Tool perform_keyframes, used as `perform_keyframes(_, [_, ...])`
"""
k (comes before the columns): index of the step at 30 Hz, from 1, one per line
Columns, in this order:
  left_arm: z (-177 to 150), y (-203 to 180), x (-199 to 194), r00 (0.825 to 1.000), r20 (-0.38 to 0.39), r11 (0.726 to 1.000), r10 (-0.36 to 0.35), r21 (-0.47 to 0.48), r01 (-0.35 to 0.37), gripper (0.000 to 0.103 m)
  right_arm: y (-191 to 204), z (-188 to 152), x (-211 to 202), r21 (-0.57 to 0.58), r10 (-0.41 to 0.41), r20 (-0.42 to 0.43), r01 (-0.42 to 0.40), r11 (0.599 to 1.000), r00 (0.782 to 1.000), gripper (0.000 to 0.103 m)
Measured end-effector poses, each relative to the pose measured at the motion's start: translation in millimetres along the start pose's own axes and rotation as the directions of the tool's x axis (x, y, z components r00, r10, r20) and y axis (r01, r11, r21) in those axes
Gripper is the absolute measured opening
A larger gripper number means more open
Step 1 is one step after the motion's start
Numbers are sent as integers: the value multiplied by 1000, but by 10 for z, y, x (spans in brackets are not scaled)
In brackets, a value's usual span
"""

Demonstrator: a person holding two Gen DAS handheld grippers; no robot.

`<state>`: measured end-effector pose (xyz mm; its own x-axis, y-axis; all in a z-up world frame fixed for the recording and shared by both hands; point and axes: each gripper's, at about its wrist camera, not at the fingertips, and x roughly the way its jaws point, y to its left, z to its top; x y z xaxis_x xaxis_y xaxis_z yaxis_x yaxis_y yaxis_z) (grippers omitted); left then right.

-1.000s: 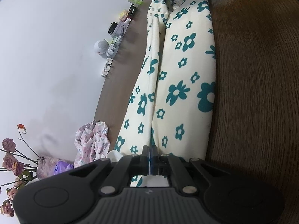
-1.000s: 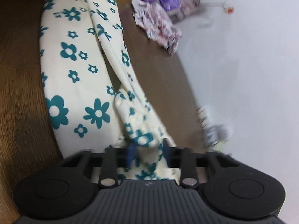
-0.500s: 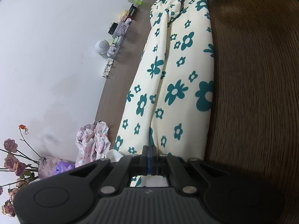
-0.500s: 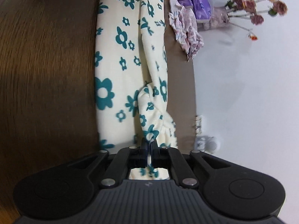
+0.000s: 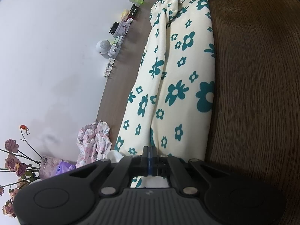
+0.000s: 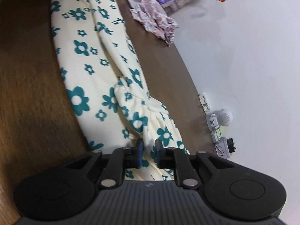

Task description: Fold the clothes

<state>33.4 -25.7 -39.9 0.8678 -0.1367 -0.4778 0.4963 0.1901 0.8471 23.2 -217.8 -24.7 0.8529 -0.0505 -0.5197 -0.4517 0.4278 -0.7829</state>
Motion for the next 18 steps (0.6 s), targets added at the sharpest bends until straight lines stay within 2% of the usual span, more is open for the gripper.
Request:
perform_keyframes(5, [0,-5,3,1000,0,1000,-2,2,2,0,-60,48,129,-20,-17,7,17,1000,1000,13])
perform_keyframes(6, [-3,-4,5,1000,0,1000,-3,2,3,0,-76,57,157,-24,-23,6,23,999,1000,6])
perform_keyframes(7, [-3,-5,9,1000,-1,1000,-3,2,3,0,-106,71,178,-24,-38,7,38,999,999,3])
perform_keyframes(12, [-23,-13,13,1000,1,1000,3,0,-3,0,-230,162,242,-11,-67,22,67,998,998,3])
perform_keyframes(14, [-28,-7,19,1000,2,1000,3,-3,-3,0,-281,90,232,31,-31,6,31,999,999,3])
perform_keyframes(17, [-26,2,22,1000,2,1000,0,-2,0,0,-358,-17,217,94,23,-14,-21,995,1000,10])
perform_keyframes(18, [-27,4,22,1000,2,1000,-1,-2,1,0,-383,-53,212,115,41,-20,-38,993,999,15])
